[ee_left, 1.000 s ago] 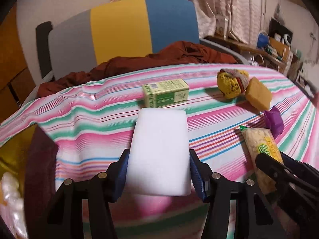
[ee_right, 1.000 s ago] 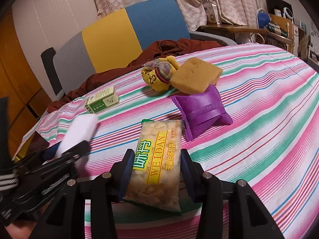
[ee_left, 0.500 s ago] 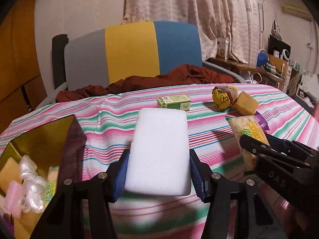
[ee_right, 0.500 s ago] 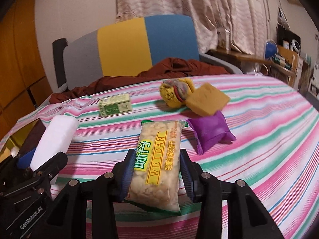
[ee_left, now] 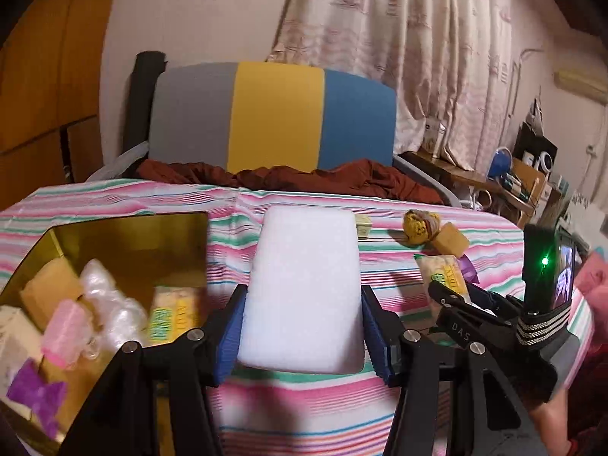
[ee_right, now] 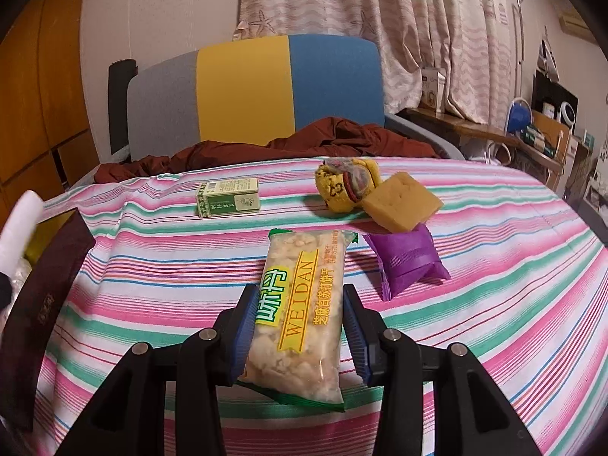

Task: Organize objects
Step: 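Carry the white foam block over the gold tray with the left gripper while the right holds the packet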

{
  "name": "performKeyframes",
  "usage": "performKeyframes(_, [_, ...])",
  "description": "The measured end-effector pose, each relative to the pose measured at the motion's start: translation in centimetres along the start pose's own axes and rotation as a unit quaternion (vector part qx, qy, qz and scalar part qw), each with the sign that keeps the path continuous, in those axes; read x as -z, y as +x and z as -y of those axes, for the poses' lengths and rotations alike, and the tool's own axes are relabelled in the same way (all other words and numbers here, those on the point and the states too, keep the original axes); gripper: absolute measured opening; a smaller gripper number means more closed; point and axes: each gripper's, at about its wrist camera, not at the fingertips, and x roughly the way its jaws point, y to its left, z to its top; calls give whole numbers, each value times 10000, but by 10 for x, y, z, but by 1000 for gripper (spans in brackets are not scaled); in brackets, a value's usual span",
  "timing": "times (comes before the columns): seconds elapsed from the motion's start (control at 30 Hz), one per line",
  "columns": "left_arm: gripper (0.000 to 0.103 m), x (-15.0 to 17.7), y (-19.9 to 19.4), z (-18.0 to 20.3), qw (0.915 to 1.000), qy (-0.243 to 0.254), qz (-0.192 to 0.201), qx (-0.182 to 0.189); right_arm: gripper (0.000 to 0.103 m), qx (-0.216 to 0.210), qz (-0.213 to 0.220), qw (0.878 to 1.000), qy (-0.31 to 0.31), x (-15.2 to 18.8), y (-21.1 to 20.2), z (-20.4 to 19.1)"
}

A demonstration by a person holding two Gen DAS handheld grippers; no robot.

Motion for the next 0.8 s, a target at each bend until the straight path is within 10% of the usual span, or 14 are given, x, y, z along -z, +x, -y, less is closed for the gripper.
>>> performKeyframes(0.8, [58,15,15,-114,9861,-1094,-1222,-256,43,-1612,294,9863,-182,-20,-75,-97])
